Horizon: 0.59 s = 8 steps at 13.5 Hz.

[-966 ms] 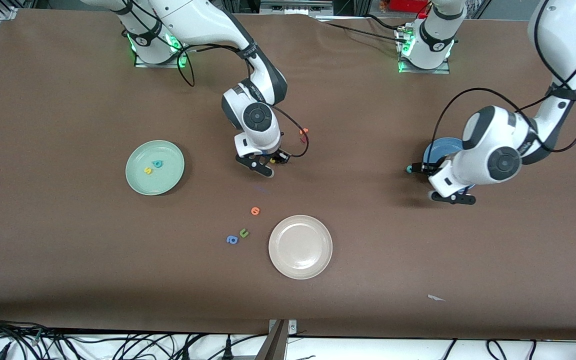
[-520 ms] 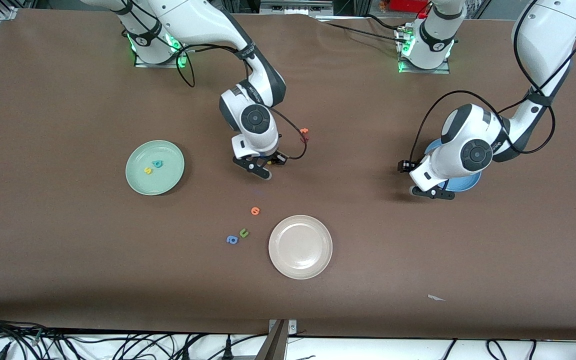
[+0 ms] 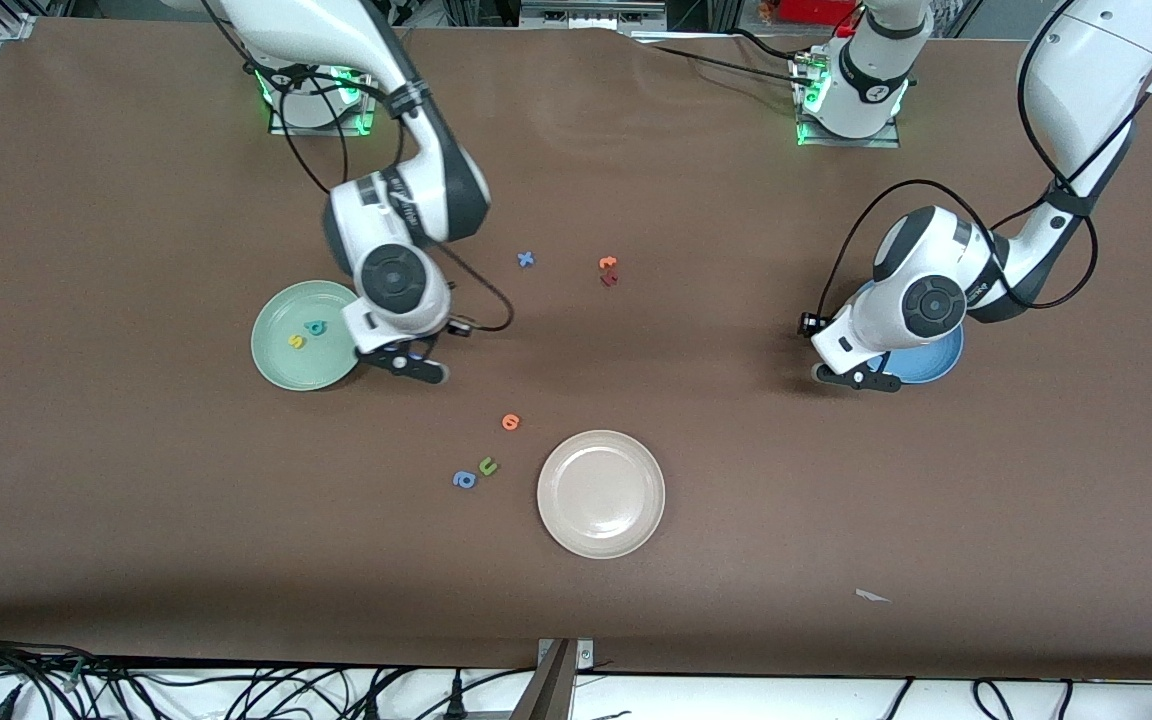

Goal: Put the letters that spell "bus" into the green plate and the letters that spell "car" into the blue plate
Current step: 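Drop u on green with the right gripper while the left gripper grasps c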

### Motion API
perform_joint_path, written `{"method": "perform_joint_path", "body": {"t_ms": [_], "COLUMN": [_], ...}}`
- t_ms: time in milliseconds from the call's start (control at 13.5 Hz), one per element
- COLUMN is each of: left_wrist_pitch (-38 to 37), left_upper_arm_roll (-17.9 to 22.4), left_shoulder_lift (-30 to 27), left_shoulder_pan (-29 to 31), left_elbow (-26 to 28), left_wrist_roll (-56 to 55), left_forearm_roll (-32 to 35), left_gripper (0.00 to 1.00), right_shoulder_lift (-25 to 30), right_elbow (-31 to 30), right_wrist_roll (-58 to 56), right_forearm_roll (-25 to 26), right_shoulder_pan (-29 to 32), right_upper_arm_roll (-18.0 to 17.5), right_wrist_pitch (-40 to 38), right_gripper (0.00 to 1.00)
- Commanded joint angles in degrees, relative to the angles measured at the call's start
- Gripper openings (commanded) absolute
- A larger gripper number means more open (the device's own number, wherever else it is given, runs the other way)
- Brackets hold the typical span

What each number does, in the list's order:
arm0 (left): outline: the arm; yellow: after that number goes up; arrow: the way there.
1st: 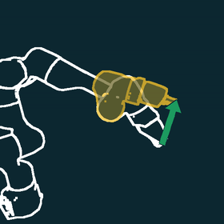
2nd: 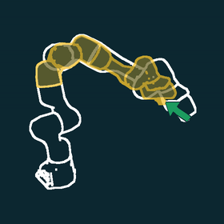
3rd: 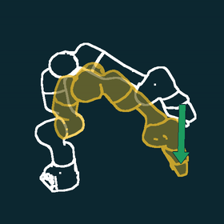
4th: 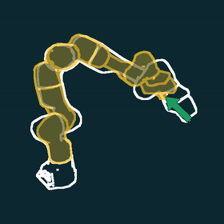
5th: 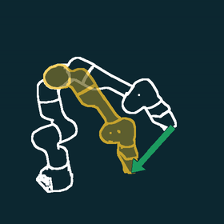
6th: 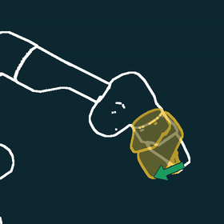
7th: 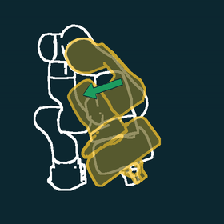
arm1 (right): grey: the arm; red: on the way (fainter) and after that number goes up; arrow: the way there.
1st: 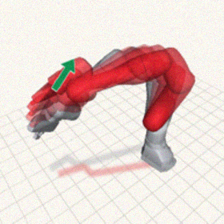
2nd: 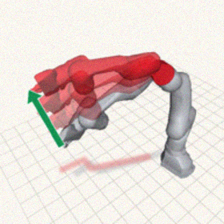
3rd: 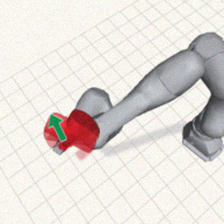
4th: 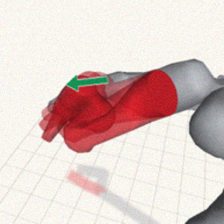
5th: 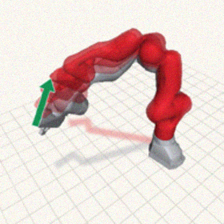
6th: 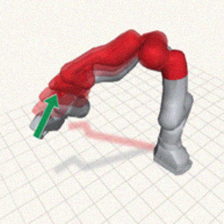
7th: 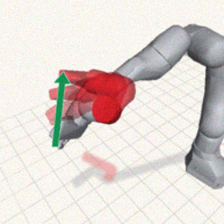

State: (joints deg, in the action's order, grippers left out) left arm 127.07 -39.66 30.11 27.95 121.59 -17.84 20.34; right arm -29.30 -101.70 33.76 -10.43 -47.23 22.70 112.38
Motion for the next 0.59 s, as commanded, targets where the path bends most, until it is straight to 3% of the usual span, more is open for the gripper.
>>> {"method": "perform_joint_path", "body": {"t_ms": [0,149,446,520], "left_wrist_pitch": [1.0,1.0,1.0,1.0], "left_upper_arm_roll": [0.1,0.1,0.3,0.4], "left_shoulder_lift": [0.8,1.2,1.3,1.3], "left_shoulder_pan": [-0.4,-0.4,-0.4,-0.4], "left_elbow": [0.0,0.0,-0.1,-0.3], "left_wrist_roll": [-3.0,-3.1,-3.3,-3.3], "left_forearm_roll": [2.1,2.1,2.1,2.3], "left_gripper": [0.61,0.55,0.53,0.53], "right_shoulder_lift": [5.7,5.9,6.0,5.9], "right_elbow": [-9.9,-14.2,-23.6,-24.3], "right_wrist_roll": [-11.0,-17.7,-21.2,-21.3], "right_forearm_roll": [-0.3,-0.9,-1.1,-1.1], "right_shoulder_pan": [-0.4,-0.3,-0.3,-0.3], "right_upper_arm_roll": [5.3,8.9,9.5,9.5], "right_wrist_pitch": [1.8,4.4,16.8,18.1], "right_gripper": [0.16,0.16,0.16,0.2]}}
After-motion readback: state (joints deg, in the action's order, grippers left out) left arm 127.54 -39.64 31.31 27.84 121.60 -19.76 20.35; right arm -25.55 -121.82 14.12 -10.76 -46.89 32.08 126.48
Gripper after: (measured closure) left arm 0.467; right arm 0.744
